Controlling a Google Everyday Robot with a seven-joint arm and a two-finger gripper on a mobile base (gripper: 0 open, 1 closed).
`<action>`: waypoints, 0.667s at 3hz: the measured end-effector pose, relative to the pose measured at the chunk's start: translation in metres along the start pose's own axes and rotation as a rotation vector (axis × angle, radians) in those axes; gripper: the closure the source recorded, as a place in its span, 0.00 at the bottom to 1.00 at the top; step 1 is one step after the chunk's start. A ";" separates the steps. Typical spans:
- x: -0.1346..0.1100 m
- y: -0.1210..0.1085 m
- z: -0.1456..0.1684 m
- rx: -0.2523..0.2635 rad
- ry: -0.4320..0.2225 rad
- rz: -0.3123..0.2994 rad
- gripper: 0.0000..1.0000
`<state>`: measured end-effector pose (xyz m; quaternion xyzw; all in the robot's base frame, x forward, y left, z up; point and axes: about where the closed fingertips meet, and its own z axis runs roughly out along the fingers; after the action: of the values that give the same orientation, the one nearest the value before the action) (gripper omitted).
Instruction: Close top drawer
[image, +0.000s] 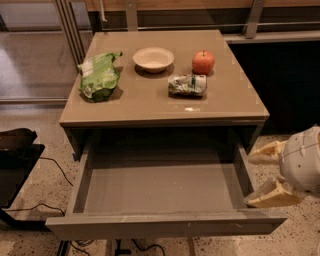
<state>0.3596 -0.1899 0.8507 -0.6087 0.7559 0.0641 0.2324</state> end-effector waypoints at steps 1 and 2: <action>0.005 0.007 0.012 0.001 -0.018 0.002 0.65; 0.005 0.007 0.011 0.000 -0.016 0.002 0.88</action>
Offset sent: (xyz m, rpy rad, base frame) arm -0.0051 0.0018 -0.0151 0.0219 -0.0068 0.0011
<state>0.3550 -0.1882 0.8376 -0.6075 0.7546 0.0693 0.2383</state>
